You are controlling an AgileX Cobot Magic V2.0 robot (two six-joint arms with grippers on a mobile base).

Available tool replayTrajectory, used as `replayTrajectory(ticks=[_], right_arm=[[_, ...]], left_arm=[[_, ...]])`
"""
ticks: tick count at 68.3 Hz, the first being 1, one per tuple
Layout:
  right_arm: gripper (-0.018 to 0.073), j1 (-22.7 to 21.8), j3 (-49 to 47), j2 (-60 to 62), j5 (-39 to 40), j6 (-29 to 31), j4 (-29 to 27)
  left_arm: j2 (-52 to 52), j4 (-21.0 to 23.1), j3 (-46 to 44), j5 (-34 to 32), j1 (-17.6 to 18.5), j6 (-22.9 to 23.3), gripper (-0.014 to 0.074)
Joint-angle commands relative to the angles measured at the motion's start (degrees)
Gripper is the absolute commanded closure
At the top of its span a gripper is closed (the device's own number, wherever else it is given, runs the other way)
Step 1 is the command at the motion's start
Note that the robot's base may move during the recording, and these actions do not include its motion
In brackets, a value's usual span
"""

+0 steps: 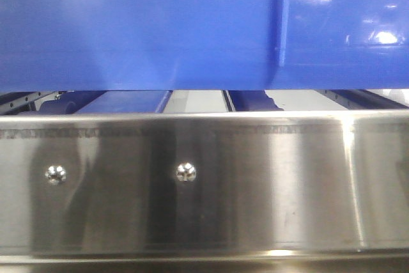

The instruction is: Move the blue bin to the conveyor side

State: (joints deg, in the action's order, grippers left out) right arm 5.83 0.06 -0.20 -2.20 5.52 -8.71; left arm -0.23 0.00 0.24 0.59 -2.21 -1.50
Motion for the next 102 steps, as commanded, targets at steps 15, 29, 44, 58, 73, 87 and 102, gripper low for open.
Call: replayTrajectory(ticks=[15,29,44,58,73,87,102], right_arm=[[0.0649,0.1,-0.1,0.2,1.1,0.1,0.6],[0.0649,0.1,-0.1,0.2,1.1,0.1,0.6],[0.0649,0.1,-0.1,0.2,1.7,0.1,0.6],[0.0649,0.1,-0.1,0.2,2.6,0.1,0.6],[0.0649,0.1,-0.1,0.2,5.7,0.1,0.6],[0.0589,0.1,-10.5,0.2,-4.3,0.1,0.6],[0.0108,0.1,-26.7,-3.5,-12.1,0.1,0.6]], left_arm=[[0.2,-0.4,-0.2,-0.6,0.2,0.1,0.0616],[0.2,-0.4,-0.2,-0.6,0.2,0.1,0.0616],[0.2,-0.4,-0.2,-2.2,0.2,0.1,0.0616],[0.2,-0.4,-0.2,-3.3,0.2,0.1,0.0616],[0.2,-0.4,-0.2,-6.9,0.2,0.1,0.0616],[0.2,-1.1,-12.6,6.8,0.2,0.1,0.0610],[-4.7,-1.8,-32.0,23.7,0.2,0.1,0.0433]])
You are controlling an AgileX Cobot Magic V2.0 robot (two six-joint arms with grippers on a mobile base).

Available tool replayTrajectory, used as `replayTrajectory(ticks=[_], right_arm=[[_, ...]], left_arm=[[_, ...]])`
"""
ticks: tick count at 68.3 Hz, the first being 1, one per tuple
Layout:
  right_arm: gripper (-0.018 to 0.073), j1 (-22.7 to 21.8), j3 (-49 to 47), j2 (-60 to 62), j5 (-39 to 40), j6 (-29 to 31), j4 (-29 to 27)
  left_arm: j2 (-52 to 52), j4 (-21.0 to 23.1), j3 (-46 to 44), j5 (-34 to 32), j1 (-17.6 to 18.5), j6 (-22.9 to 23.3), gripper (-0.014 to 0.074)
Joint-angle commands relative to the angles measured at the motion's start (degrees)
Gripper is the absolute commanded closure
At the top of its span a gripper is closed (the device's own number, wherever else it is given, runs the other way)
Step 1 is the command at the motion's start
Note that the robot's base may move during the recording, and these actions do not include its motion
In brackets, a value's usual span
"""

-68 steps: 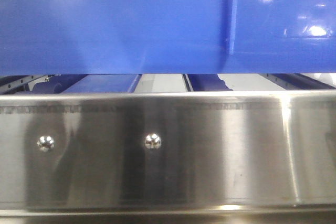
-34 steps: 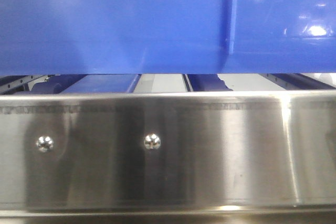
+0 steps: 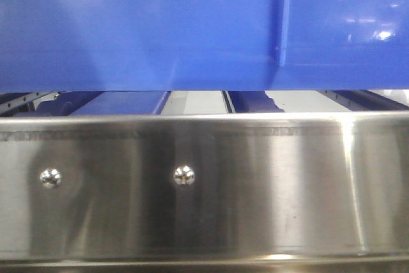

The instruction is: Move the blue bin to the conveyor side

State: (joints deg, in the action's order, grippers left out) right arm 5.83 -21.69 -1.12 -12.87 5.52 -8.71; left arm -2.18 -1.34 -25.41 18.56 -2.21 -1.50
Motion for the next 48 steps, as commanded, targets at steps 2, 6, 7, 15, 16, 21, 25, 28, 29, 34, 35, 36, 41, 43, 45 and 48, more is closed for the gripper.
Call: replayTrajectory(ticks=[2,6,7,15,16,21,25,28,29,34,35,36,41,43,45,48], right_arm=[[0.0061,0.1,-6.7,-3.9,-1.8,0.1,0.6],[-0.0008,0.1,-10.4,-6.9,-2.9,0.1,0.6],[-0.0004,0.1,-11.2,-8.1,-3.2,0.1,0.6],[0.0005,0.2,-17.0,-15.1,-5.2,0.1,0.6],[0.0005,0.2,-17.5,-16.2,-5.2,0.1,0.6],[0.0005,1.1,-19.2,-19.1,-3.9,0.1,0.6],[0.0005,2.6,-20.0,-21.4,-2.8,0.1,0.6],[0.0005,3.7,-21.3,-23.0,-3.4,0.1,0.6],[0.0005,4.3,-21.8,-23.6,-3.7,0.1,0.6],[0.0010,6.9,-26.1,-27.8,-8.5,0.1,0.6],[0.0010,7.3,-27.0,-28.5,-9.4,0.1,0.6],[0.0010,7.7,-27.9,-29.3,-10.5,0.1,0.6],[0.0010,9.6,-33.4,-33.6,-15.8,0.1,0.6],[0.0010,10.4,-36.0,-35.7,-18.0,0.1,0.6],[0.0010,10.9,-38.2,-37.3,-19.6,0.1,0.6],[0.0010,11.6,-41.7,-39.8,-22.1,0.1,0.6]], left_arm=[[-4.4,-0.4,-9.0,7.9,0.2,0.1,0.0391],[-7.2,-0.4,-12.9,10.9,0.2,0.1,0.0314],[-8.0,-0.4,-13.8,11.3,0.2,0.1,0.0296],[-15.0,-0.4,-19.9,12.6,0.2,0.1,0.0150],[-15.8,-0.4,-20.4,12.6,0.2,0.1,0.0133],[-19.1,0.1,-22.5,12.5,0.7,0.1,0.0052],[-21.2,0.1,-24.0,12.2,1.9,0.1,0.0013],[-22.7,0.1,-24.9,11.9,2.5,0.1,0.0008],[-23.2,0.1,-25.4,11.9,2.7,0.1,0.0007],[-26.9,1.3,-29.0,15.6,3.8,0.3,0.0007],[-27.6,1.3,-30.1,16.5,3.9,0.4,0.0007],[-28.2,1.3,-30.5,17.3,4.1,0.5,0.0007],[-32.1,1.3,-35.2,22.0,5.1,0.6,0.0007],[-33.9,1.3,-37.4,24.1,5.6,0.6,0.0007],[-35.3,1.3,-39.2,25.6,6.0,0.6,0.0007],[-37.5,1.3,-41.8,27.8,6.5,0.7,0.0007]])
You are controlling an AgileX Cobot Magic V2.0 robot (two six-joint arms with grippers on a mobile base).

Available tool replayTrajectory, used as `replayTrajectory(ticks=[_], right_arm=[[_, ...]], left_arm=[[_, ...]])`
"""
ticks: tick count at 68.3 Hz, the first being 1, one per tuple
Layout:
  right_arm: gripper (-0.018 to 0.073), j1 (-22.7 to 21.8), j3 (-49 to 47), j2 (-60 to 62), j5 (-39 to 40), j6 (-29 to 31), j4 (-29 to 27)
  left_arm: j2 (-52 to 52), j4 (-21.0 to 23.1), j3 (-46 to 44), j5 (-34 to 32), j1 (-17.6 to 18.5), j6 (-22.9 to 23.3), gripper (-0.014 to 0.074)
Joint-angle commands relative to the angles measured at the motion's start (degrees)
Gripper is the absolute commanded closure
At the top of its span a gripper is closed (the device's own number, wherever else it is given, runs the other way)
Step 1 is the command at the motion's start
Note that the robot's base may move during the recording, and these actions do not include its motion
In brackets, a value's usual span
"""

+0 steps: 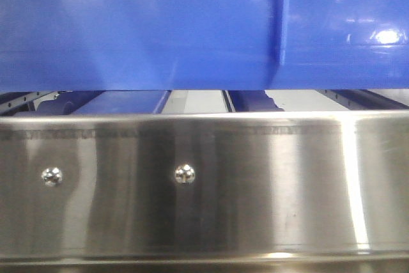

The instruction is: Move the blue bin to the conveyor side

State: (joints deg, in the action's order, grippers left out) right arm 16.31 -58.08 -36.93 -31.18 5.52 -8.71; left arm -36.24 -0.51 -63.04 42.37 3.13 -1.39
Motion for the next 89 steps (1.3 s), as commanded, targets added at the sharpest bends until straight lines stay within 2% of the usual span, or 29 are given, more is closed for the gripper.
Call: replayTrajectory(ticks=[1,8,19,29,34,39,47,53,67,72,89], right_arm=[[0.0010,1.4,-6.3,-4.8,-4.5,0.1,0.6],[0.0010,2.5,-13.6,-10.5,-11.3,0.1,0.6],[0.0010,2.5,-26.9,-21.1,-27.7,-1.8,0.5],[0.0010,2.5,-39.0,-29.8,-38.8,-5.5,0.8],[0.0010,2.5,-43.7,-33.8,-38.8,-7.2,1.7],[0.0010,2.5,-46.4,-36.5,-38.8,-9.3,3.4],[0.0010,2.5,-47.4,-38.9,-38.8,-13.1,6.9],[0.0010,2.5,-46.3,-40.0,-38.8,-13.6,9.0],[0.0010,2.5,-40.3,-41.8,-38.8,-14.7,8.7],[0.0010,2.5,-39.6,-42.8,-38.8,-15.5,8.7],[0.0010,2.5,-39.6,-46.9,-38.8,-15.7,8.1]], left_arm=[[-4.1,0.5,-5.4,4.7,1.2,0.6,0.0007],[-10.2,0.5,-11.4,11.0,1.6,3.2,0.0007],[-18.8,0.5,-19.5,18.9,1.6,3.5,0.0020],[-26.8,0.5,-27.5,24.6,1.6,3.6,0.0027],[-30.8,0.5,-31.1,27.6,1.6,3.6,0.0027],[-34.4,0.5,-34.5,27.6,1.6,3.6,0.0027],[-38.8,0.5,-37.2,27.6,1.5,3.6,0.0027],[-41.0,0.5,-37.3,27.6,0.6,3.6,0.0027],[-42.6,1.1,-37.2,27.6,-3.4,2.8,0.0027],[-42.6,1.1,-37.2,27.6,-3.9,1.4,0.0027],[-44.4,1.1,-37.1,27.6,-3.9,1.4,0.0027]])
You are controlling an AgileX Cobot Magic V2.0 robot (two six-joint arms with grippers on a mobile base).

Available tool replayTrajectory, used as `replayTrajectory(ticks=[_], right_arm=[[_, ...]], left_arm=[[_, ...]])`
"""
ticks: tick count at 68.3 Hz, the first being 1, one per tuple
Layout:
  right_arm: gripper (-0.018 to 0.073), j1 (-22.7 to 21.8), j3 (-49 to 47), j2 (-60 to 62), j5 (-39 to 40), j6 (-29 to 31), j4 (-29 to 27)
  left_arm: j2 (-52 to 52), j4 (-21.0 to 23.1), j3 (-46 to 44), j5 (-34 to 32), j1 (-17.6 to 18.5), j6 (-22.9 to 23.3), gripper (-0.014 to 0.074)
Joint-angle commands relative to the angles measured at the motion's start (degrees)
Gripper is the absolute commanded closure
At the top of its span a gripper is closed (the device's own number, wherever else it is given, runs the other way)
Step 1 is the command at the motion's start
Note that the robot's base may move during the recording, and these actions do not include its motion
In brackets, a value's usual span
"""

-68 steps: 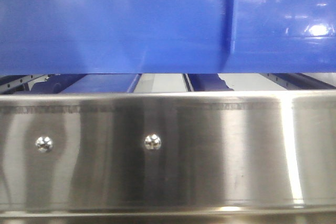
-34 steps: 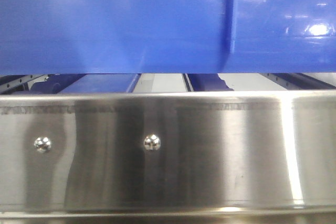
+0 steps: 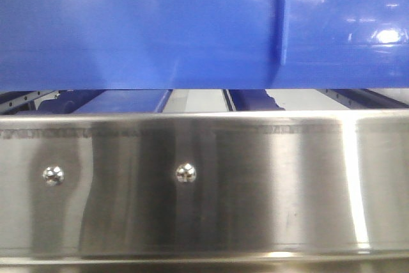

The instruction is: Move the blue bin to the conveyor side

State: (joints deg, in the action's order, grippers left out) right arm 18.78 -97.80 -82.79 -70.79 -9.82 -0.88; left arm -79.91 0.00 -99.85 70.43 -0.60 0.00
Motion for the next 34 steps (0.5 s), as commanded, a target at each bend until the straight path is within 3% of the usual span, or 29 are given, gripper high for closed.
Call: replayTrajectory(ticks=[1,34], right_arm=[[0.0010,0.1,0.1,-1.4,0.8,-0.3,0.3],[0.0010,0.3,0.1,-3.8,0.8,-0.3,0.9]], left_arm=[[-1.0,0.6,-0.3,-0.5,-0.1,-0.3,0.0027],[-6.8,1.2,-0.2,-0.5,-0.1,-1.0,0.0027]])
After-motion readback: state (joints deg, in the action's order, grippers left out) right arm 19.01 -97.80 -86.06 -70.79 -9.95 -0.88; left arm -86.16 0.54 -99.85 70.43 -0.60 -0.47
